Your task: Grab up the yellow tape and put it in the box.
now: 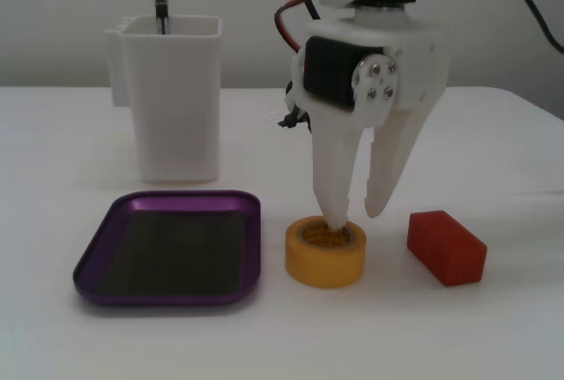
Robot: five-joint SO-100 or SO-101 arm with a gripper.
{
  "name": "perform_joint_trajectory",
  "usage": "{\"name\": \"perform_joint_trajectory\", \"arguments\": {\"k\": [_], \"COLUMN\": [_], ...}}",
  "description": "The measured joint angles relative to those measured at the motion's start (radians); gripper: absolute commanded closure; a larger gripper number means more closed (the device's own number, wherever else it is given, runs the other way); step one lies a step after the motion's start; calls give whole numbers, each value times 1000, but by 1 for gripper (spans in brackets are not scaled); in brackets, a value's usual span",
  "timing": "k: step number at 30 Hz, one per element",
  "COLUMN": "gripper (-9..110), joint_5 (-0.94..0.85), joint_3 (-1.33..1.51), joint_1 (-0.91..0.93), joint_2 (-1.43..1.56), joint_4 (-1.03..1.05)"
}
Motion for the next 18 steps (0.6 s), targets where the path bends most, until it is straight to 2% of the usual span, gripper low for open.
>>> {"name": "perform_joint_trajectory", "arguments": {"k": [14, 18], "gripper": [93, 103], "joint_5": [0, 0], "joint_3": [0, 0], "joint_1": [2, 2], "joint_2": [-106, -112], "joint_4": [-92, -92]}}
